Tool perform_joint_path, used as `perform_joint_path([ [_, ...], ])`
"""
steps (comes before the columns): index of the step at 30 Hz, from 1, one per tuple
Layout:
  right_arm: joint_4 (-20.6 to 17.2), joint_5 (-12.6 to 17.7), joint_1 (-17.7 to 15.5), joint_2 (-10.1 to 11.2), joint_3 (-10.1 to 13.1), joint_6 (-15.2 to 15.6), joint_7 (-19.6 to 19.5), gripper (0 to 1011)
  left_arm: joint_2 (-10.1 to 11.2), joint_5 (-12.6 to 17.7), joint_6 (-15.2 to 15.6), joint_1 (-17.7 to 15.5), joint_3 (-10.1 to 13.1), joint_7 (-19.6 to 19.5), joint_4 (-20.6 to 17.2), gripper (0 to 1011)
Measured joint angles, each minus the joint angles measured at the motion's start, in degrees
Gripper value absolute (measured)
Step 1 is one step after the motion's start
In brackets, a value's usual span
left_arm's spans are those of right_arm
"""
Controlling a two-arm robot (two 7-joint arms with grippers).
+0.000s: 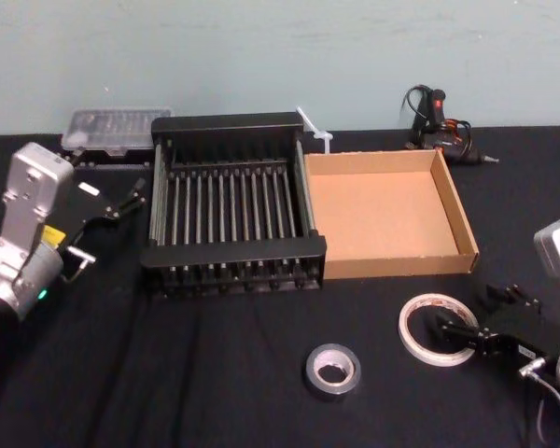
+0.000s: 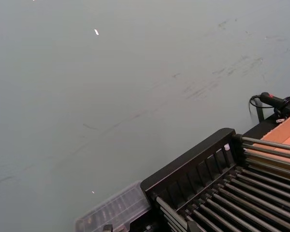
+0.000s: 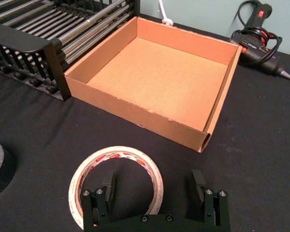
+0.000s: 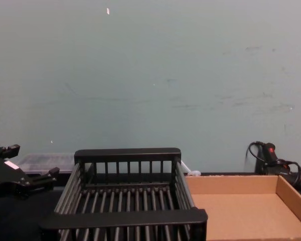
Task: Pick up the white tape and place it into the black box , Pick up the silver tape and place it into the brown box.
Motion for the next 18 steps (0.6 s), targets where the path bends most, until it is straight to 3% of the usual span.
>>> perform_joint_path([
  [18,2.7,-2.3,1.6,-2.9,0.3,1.5,2.0,1002,0.0,0.0,0.0,0.0,0.0,0.0,0.0,1001],
])
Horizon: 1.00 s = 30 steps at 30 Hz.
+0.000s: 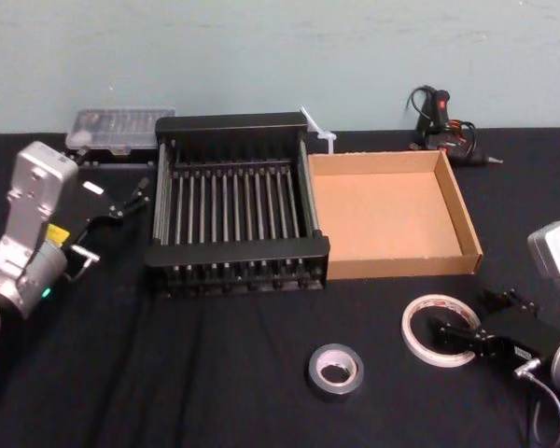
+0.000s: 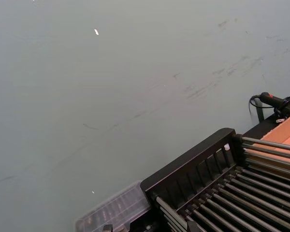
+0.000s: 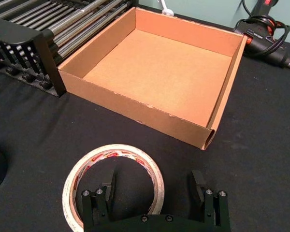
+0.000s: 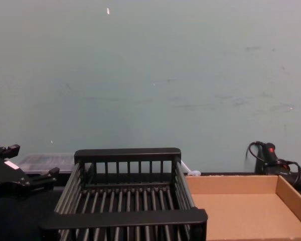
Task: Pick up the white tape and place it into the black box , Pick up the silver tape and place it into the brown box.
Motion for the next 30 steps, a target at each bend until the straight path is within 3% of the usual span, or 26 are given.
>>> perform_joint_path([
  [30,0.7,-3.6,0.0,-2.4,1.7,2.0,3.1,1002,0.0,0.0,0.0,0.0,0.0,0.0,0.0,1001],
])
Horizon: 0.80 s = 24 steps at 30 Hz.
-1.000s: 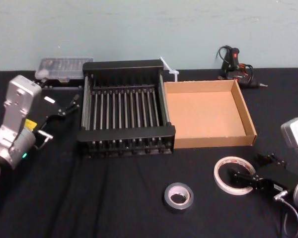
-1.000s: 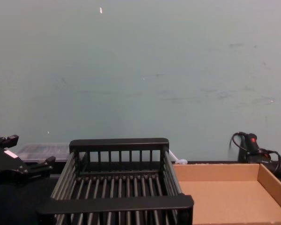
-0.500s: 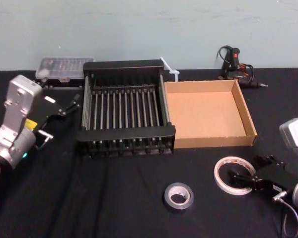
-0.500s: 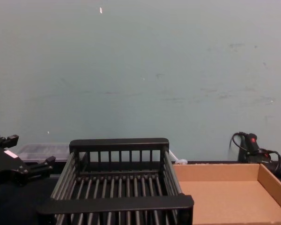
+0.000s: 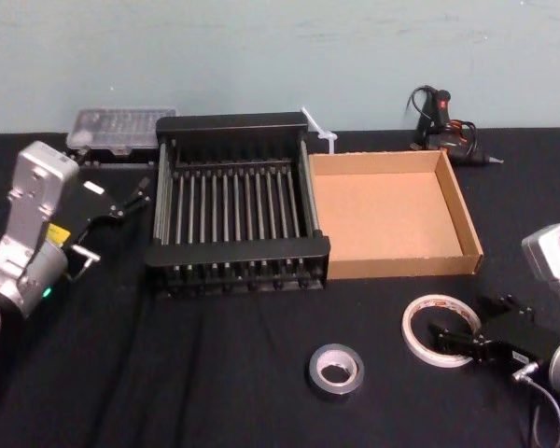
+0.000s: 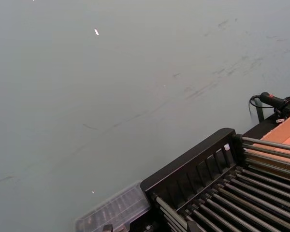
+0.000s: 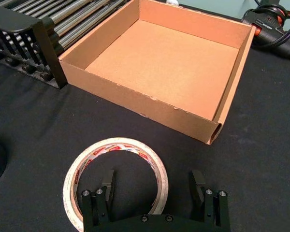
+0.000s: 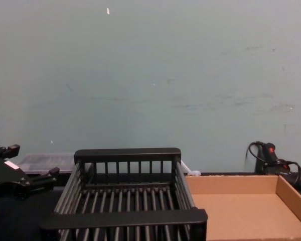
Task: Pick up the white tape and place it into the black box , Pick up the silver tape and place it into the brown box.
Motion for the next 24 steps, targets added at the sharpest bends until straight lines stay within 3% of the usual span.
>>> perform_joint_path([
  [24,0.0,-0.6,-0.1,-0.5,0.4,0.1,0.4,1002,0.0,0.0,0.0,0.0,0.0,0.0,0.0,1001],
])
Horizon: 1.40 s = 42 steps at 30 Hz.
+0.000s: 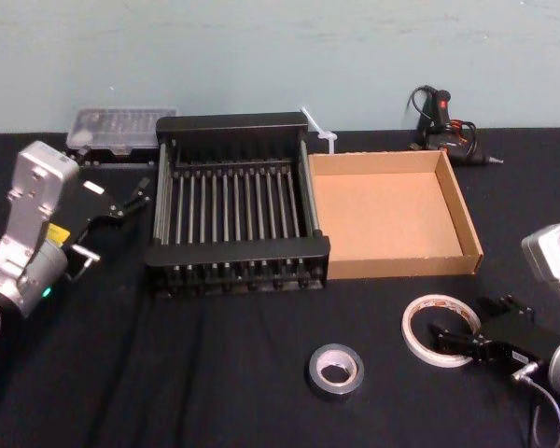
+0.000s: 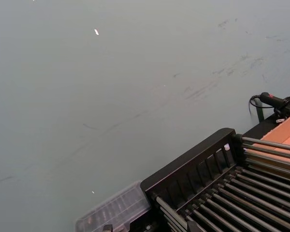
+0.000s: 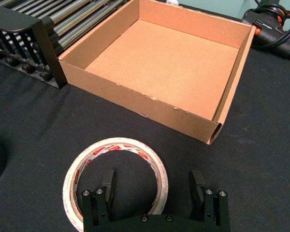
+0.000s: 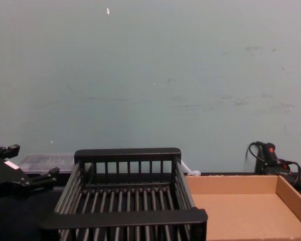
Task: Pick up the white tape and place it into the black box , Pick up the silver tape and place it into the brown box.
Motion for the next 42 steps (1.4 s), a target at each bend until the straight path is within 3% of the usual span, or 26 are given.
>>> perform_joint_path([
  [7,0.0,0.0,0.0,0.0,-0.1,0.0,0.0,954,0.0,0.0,0.0,0.0,0.0,0.0,0.0,1002],
  [36,0.0,0.1,0.0,0.1,-0.1,0.0,-0.1,109,0.0,0.0,0.0,0.0,0.0,0.0,0.0,1001],
  [42,0.0,0.1,0.0,0.1,-0.1,0.0,-0.1,99,0.0,0.0,0.0,0.0,0.0,0.0,0.0,1001],
])
